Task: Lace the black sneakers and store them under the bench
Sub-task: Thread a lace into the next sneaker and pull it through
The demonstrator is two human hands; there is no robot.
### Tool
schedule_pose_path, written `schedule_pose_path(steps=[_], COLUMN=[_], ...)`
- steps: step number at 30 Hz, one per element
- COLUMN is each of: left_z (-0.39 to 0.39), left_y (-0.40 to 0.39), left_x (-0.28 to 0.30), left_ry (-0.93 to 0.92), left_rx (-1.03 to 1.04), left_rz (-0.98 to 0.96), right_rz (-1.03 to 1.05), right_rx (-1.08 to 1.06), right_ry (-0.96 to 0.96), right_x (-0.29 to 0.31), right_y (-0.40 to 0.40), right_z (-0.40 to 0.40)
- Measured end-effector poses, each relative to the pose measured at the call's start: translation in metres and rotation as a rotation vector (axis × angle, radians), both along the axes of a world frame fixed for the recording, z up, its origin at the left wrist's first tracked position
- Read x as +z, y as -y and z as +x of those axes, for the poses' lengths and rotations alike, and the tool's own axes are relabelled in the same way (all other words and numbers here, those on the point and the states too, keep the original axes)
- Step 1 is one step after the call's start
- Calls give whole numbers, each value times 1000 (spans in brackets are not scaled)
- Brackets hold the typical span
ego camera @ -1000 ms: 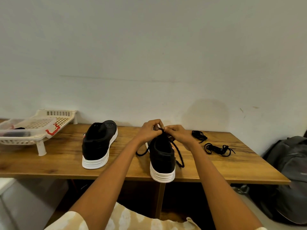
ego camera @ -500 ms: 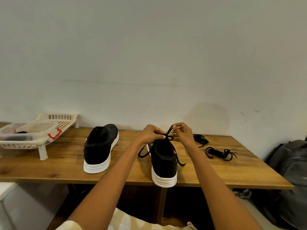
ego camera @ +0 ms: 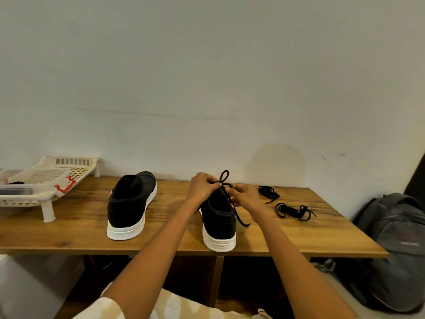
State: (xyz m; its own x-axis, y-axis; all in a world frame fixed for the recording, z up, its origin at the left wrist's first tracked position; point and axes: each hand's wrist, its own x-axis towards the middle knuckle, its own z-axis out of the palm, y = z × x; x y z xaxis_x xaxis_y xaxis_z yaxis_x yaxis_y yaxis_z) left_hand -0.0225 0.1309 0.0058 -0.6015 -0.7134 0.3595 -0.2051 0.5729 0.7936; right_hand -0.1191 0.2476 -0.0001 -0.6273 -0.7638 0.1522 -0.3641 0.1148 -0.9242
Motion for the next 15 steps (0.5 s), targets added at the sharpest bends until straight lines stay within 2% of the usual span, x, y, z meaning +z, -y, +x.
schedule_pose_path(steps=[6,9,13,15], left_z=[1,-1,-1,-2], left_y=[3,4,2,1], left_x=[1,1,1,2], left_ry=[28,43,43,42], left_rx=[-34,-31,-8,8], left_rz=[-12,-29,-51,-50], right_rz=[6,64,278,285], right_rx=[23,40,186,228], right_ry=[166,128,31,51], right_x=[6,5,5,9], right_y=[0,-1,-15,-21], right_z=[-2,-3,-6,-7])
